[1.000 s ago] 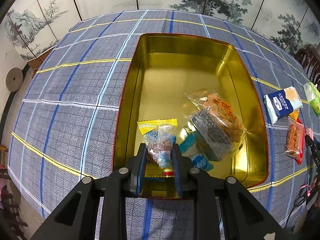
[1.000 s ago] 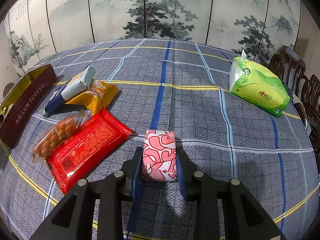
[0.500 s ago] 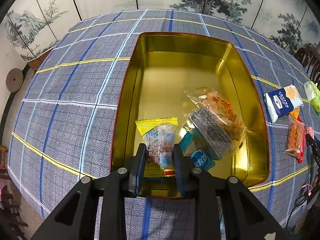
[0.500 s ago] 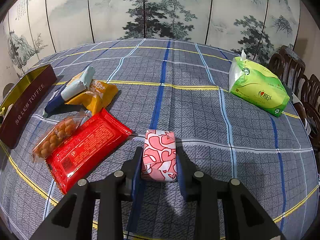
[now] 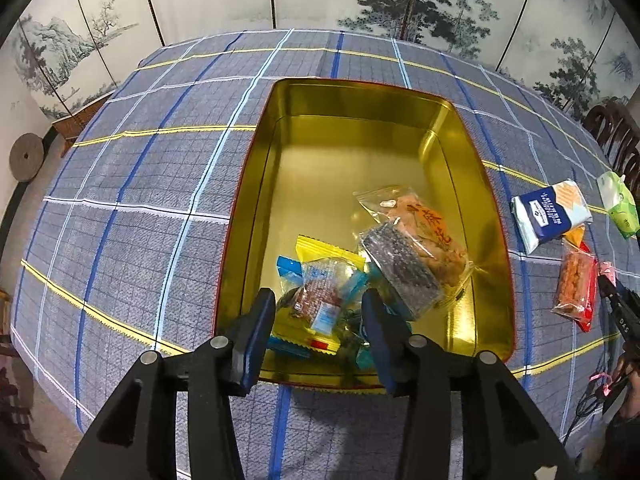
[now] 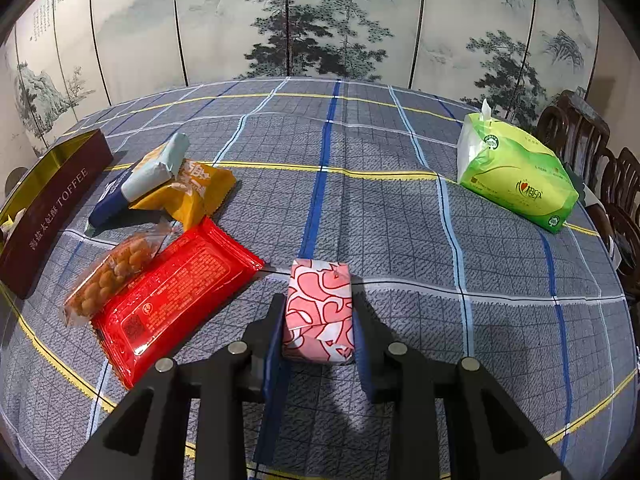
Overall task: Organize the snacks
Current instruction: 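Lift the open left tool up out of the tin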
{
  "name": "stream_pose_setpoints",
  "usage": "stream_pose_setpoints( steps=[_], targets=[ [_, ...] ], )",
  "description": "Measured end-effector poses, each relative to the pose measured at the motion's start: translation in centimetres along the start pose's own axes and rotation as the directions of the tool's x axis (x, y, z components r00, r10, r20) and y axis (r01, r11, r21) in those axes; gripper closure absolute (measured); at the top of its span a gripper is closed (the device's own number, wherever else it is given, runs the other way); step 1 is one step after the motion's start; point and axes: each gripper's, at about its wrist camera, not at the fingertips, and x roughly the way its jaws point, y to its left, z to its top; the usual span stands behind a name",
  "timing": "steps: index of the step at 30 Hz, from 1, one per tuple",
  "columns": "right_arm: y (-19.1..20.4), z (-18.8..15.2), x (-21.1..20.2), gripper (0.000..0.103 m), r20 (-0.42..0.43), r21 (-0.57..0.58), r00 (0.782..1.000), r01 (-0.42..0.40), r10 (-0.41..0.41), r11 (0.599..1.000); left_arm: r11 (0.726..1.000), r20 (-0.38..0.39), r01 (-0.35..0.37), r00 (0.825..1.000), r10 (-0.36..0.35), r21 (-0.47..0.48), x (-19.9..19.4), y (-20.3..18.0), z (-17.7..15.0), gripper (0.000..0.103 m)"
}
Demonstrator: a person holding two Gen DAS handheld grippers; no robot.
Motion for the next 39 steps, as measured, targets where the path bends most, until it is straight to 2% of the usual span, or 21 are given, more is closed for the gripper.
stream_pose_setpoints(
  steps=[19,30,34,39],
  targets=[
    [-0.3,1.5,0.6,0.072,-0.088,0.006,0.996,0.022,-0.021,1.0,1.0,0.035,0.004,0.999,-0.005,0.014,-2.0,-1.0,-1.1,0.05],
    [0.6,1.5,0.4,0.073,-0.104,0.001,0.992,0.072,-0.072,0.997,1.0,0.039,0.003,0.999,-0.003,-0.005,-2.3,-0.8,-1.6,0.043],
    [0.6,1.3,0.1,0.073,-0.107,0.016,0.991,0.086,-0.084,0.996,1.0,0.046,0.006,0.999,-0.005,-0.013,-2.4,-0.6,-1.8,0.036],
    [0.7,1.4,-1.1,0.073,-0.084,0.034,0.992,0.102,-0.099,0.994,0.999,0.052,0.026,0.998,-0.025,-0.025,-2.6,-0.1,-2.0,0.034]
  ],
)
